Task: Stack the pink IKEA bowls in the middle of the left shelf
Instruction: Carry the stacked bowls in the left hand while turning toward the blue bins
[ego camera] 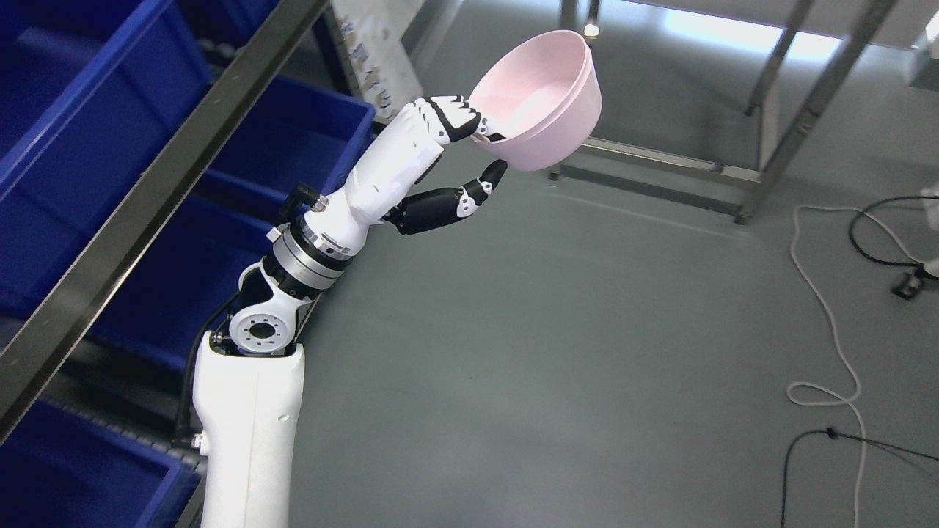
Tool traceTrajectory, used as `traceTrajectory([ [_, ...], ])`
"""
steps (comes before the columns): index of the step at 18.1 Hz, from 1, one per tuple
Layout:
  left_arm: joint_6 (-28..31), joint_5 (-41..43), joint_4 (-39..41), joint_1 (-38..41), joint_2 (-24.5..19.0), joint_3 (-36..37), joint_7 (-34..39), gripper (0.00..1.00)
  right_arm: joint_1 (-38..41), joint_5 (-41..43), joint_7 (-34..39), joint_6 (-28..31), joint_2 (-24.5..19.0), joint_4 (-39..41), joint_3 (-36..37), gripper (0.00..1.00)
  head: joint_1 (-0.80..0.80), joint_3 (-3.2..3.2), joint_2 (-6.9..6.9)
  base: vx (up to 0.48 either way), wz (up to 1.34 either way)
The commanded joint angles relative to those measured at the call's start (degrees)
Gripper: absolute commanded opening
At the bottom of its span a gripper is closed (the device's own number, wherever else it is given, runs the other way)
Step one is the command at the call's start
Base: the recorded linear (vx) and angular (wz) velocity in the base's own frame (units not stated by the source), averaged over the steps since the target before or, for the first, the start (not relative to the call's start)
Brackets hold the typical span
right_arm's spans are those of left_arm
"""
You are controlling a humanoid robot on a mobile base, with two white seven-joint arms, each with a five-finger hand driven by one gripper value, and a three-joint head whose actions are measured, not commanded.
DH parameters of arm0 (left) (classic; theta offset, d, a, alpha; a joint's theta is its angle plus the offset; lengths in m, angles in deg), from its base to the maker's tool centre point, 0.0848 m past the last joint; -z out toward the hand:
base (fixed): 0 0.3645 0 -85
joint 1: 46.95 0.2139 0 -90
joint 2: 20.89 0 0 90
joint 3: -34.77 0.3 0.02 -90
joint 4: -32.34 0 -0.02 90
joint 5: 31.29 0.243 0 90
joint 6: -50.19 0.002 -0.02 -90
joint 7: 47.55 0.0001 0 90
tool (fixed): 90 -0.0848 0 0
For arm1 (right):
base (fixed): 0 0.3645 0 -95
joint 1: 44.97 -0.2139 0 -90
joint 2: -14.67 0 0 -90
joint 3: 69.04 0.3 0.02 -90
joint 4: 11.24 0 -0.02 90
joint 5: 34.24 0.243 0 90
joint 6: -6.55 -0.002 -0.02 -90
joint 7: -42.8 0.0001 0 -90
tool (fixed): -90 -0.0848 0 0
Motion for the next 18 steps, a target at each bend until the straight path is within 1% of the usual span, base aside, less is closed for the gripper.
traceTrajectory([
  [1,0.1,-0.2,0.5,-2.0,-1.0,4.0,0.3,0.02,0.0,0.0,0.1,0.0,1.0,0.0,0.0,1.00,0.00,0.00,0.00,-0.224,0.88],
  [6,0.9,-0.2,0.5,-4.3,-1.0,3.8,0.3,0.02,0.0,0.0,0.0,0.0,1.0,0.0,0.0,1.00,0.00,0.00,0.00,-0.152,0.96],
  [7,2.4,-0.2,0.4,-6.3,-1.0,4.5,0.3,0.02,0.0,0.0,0.0,0.0,1.0,0.0,0.0,1.00,0.00,0.00,0.00,-0.079,1.04],
  [9,6.6,-1.1,0.2,-12.7,-1.0,7.3,0.3,0.02,0.0,0.0,0.1,0.0,1.0,0.0,0.0,1.00,0.00,0.00,0.00,-0.062,1.01],
  [11,10.2,-1.3,-0.1,-17.6,-1.0,8.1,0.2,0.02,0.0,0.0,0.1,0.0,1.0,0.0,0.0,1.00,0.00,0.00,0.00,-0.021,0.97],
  [13,15.2,-0.7,-0.4,-20.9,-1.0,7.9,-0.4,0.02,0.0,0.0,0.1,0.0,1.0,0.0,0.0,1.00,0.00,0.00,0.00,0.017,0.90],
  [15,19.3,1.6,-1.5,-21.8,-1.0,7.0,-1.8,0.02,0.0,0.0,0.1,0.0,1.0,0.0,0.0,1.00,0.00,0.00,0.00,0.041,0.81],
  [16,20.7,3.5,-2.0,-21.7,-1.0,5.4,-3.1,0.02,0.0,0.0,0.1,0.0,1.0,0.0,0.0,1.00,0.00,0.00,0.00,0.051,0.76],
  [18,22.7,6.6,-2.2,-21.2,-2.4,3.3,-5.3,0.02,0.0,0.0,0.1,0.0,1.0,0.0,0.0,1.00,0.00,0.00,0.00,0.075,0.63],
])
